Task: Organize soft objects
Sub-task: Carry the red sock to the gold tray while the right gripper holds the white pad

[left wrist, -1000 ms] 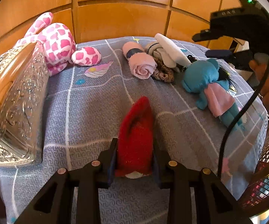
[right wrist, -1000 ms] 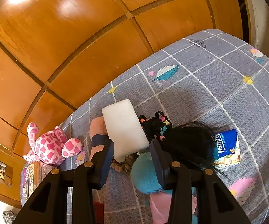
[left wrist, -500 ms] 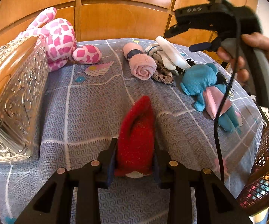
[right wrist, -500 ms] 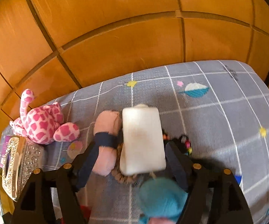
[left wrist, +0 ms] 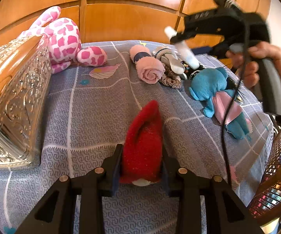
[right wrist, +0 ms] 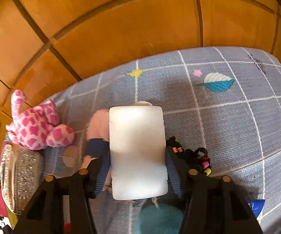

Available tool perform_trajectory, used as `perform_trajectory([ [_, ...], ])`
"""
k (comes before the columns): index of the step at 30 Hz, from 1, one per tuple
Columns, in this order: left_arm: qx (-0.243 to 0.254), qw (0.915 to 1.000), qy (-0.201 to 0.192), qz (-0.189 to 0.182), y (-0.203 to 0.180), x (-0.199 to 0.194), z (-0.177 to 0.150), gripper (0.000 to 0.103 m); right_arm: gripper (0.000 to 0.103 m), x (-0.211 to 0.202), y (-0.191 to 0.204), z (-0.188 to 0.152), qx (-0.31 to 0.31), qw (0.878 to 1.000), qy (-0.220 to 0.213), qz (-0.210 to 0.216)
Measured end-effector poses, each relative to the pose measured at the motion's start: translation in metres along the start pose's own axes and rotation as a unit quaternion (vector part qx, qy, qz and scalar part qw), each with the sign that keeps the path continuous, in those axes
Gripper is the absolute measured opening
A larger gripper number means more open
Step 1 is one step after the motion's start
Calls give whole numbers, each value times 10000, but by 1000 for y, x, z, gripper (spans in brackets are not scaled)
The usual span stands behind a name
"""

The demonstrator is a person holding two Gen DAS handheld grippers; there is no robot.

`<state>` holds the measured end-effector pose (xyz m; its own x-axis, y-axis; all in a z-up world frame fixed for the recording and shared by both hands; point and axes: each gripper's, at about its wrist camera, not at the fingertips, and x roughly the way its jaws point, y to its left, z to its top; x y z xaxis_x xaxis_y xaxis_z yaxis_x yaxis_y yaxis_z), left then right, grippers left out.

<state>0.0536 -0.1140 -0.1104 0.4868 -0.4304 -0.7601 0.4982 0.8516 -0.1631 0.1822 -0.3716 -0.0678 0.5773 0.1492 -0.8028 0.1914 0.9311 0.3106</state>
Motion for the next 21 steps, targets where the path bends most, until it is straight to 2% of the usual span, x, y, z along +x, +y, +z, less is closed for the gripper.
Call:
perform_trajectory([
  [5, 3, 10000, 46, 27, -2, -5, -3, 35, 55, -39, 28, -14, -227, 9982, -448, 313],
  [8, 40, 9999, 112, 73, -4, -12, -6, 35, 56, -45, 50, -35, -487, 9958, -139, 763],
  [12, 169, 9997, 157, 121, -6, -25, -13, 33, 55, -24, 72, -70, -883, 9927, 467, 672],
  [16, 234, 9996, 112, 147, -1, -41, -22, 33, 55, 13, 88, -102, -1352, 9821, 1309, 110],
  [18, 243, 9996, 9, 158, 3, -52, -25, 33, 55, 17, 94, -107, -1533, 9795, 1301, -77],
  [21, 284, 9992, -240, 176, 7, -73, -24, 33, 55, 18, 93, -109, -1484, 9805, 1289, -75],
])
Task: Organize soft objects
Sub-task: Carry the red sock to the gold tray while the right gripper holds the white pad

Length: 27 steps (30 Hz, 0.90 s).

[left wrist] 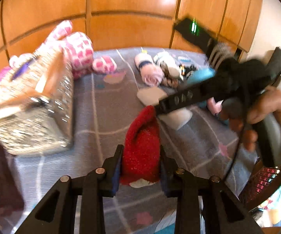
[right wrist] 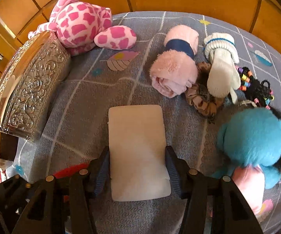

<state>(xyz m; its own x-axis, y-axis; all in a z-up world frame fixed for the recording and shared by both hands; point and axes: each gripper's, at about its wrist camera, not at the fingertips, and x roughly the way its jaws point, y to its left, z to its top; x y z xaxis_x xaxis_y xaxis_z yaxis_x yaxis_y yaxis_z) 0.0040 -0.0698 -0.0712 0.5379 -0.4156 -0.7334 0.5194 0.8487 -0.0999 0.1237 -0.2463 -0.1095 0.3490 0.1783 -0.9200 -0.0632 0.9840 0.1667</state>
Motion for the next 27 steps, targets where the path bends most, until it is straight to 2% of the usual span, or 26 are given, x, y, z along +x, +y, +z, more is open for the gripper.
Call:
perform_trajectory([
  [4, -95, 9990, -429, -38, 14, -39, 5, 33, 56, 3, 5, -5, -130, 9999, -34, -108],
  [8, -500, 9961, -724, -113, 42, -75, 11, 33, 56, 6, 19, -15, -458, 9979, -130, -439],
  [10, -835, 9930, -825, -111, 63, -92, 11, 33, 56, 5, 21, -18, -490, 9975, -151, -488],
  [13, -1520, 9841, -915, -3, 103, -113, 7, 33, 57, 4, 20, -21, -461, 9978, -132, -459],
  [17, -2465, 9633, -1009, 337, 166, -133, -4, 33, 57, 5, 21, -15, -496, 9975, -109, -489],
  [20, -3106, 9428, -1000, 689, 212, -142, -18, 33, 57, 6, 21, -17, -523, 9972, -117, -517],
  [22, -3589, 9255, -903, 806, 243, -143, -31, 33, 57, 6, 21, -18, -513, 9973, -116, -508],
  [27, -4269, 8959, -627, 1056, 297, -133, -50, 33, 57, 6, 20, -18, -462, 9977, -134, -485],
])
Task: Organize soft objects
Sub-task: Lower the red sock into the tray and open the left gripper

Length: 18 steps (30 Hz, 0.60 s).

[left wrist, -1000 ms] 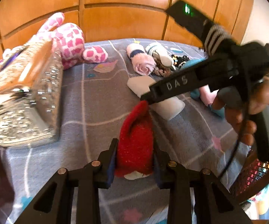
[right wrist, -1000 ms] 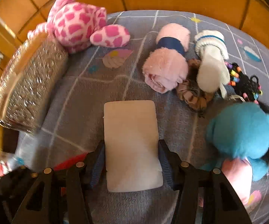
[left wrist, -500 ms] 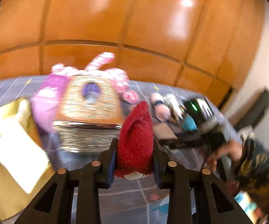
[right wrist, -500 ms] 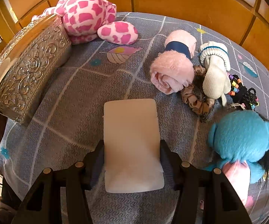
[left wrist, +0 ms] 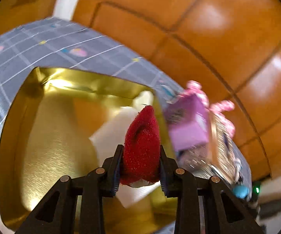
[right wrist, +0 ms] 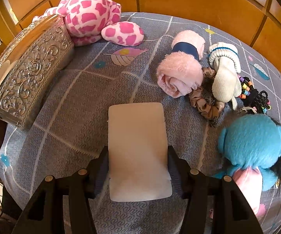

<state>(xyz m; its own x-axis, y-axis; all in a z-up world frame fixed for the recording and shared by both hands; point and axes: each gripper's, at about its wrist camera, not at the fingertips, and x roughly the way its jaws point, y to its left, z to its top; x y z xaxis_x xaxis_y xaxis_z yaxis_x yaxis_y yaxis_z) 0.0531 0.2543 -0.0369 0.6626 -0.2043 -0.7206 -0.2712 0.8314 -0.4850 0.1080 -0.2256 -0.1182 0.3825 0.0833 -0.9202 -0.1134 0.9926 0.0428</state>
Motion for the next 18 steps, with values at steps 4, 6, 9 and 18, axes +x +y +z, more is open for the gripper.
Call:
perform_trajectory([
  [4, -223, 9994, 18, 252, 14, 18, 19, 33, 57, 0, 2, -1, -4, 10000, -40, -58],
  [6, -306, 9986, -1, 437, 18, 29, 30, 33, 57, 0, 4, -1, -10, 10000, -50, -75],
  [9, -304, 9974, 53, 645, 18, 48, 44, 34, 57, -1, 7, -3, -19, 9999, -74, -105],
  [18, -36, 9960, 160, 873, 15, 92, 69, 46, 57, 0, 13, -6, -51, 9997, -148, -193],
])
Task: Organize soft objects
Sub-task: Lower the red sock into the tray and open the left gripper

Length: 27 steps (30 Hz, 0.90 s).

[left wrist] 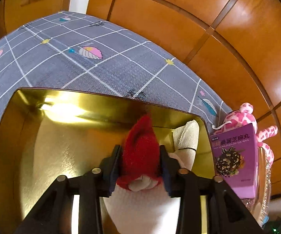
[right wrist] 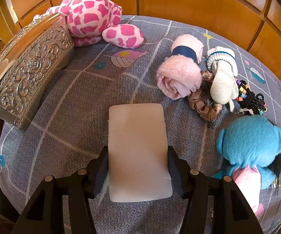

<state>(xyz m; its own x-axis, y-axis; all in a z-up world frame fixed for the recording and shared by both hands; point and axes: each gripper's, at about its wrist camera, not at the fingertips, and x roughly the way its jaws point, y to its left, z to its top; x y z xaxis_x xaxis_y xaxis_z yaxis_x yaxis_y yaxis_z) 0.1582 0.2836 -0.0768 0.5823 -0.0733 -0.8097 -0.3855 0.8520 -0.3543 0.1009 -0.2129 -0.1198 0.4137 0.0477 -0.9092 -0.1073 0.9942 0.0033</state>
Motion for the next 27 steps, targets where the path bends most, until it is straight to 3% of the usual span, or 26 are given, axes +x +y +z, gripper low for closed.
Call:
perform_trajectory([
  [1, 39, 10000, -15, -9, -1, 0, 0, 59, 57, 0, 1, 0, 1, 10000, -6, -8],
  [2, 69, 10000, -60, 21, -3, -2, 1, 64, 57, 0, 1, -1, 0, 10000, -11, -14],
  [6, 346, 9987, -301, 231, -11, -18, -7, 73, 57, 0, 2, -3, 1, 10000, -22, -28],
  [11, 630, 9956, -598, 347, -19, -52, -30, 75, 58, 0, 2, -3, -3, 10000, -23, -49],
  [13, 710, 9944, -723, 315, -23, -66, -43, 83, 59, 1, 2, -2, 31, 10000, -11, -35],
  [18, 897, 9908, -927, 407, -30, -91, -75, 86, 59, 1, 1, -2, 30, 10000, -29, -58],
  [22, 1023, 9880, -1064, 446, -34, -106, -97, 95, 58, 1, 3, -3, 1, 9999, -56, -118],
  [27, 1340, 9833, -1115, 526, -42, -118, -117, 95, 58, 0, 6, -5, -27, 9998, -82, -162],
])
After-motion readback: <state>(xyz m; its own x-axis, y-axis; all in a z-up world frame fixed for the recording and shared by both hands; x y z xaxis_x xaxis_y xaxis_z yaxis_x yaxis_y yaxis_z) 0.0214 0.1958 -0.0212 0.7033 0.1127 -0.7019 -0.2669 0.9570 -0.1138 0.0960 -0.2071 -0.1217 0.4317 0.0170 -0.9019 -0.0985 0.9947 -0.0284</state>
